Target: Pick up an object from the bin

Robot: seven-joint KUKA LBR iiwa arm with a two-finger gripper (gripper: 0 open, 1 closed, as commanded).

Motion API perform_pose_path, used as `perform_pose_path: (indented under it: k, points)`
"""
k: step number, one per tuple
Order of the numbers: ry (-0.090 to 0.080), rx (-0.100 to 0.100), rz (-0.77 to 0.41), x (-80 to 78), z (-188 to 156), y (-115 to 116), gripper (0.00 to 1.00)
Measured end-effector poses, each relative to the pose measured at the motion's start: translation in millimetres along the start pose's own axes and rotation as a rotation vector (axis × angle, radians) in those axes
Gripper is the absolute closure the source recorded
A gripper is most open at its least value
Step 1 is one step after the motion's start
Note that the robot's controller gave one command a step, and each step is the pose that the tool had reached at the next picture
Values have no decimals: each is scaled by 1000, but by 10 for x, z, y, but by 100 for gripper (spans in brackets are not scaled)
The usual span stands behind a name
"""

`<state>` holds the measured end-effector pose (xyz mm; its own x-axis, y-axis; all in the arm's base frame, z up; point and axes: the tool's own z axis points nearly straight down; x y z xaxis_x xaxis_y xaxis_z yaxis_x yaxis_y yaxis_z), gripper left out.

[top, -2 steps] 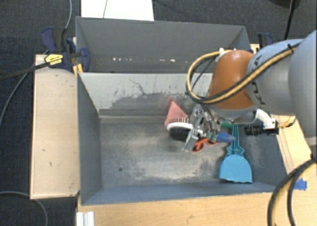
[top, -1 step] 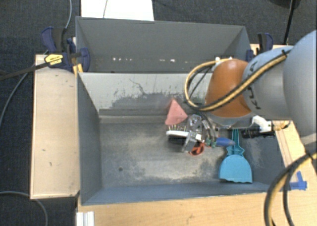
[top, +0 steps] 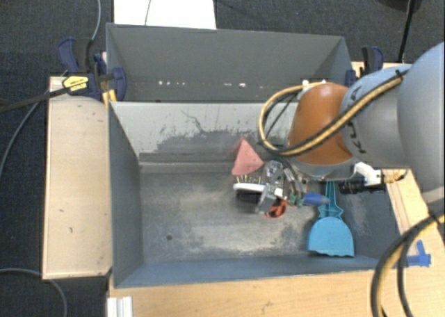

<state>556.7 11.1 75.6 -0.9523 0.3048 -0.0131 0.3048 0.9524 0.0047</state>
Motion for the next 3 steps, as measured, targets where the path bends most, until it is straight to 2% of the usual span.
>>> perform_pose_path:
  k: [1,2,3]
  points:
    - [0,0,-65,-119,-639,-29,100]
    - [0,0,-65,-119,-639,-29,100]
    - [-1,0,-99,-46,-1786,-17,100]
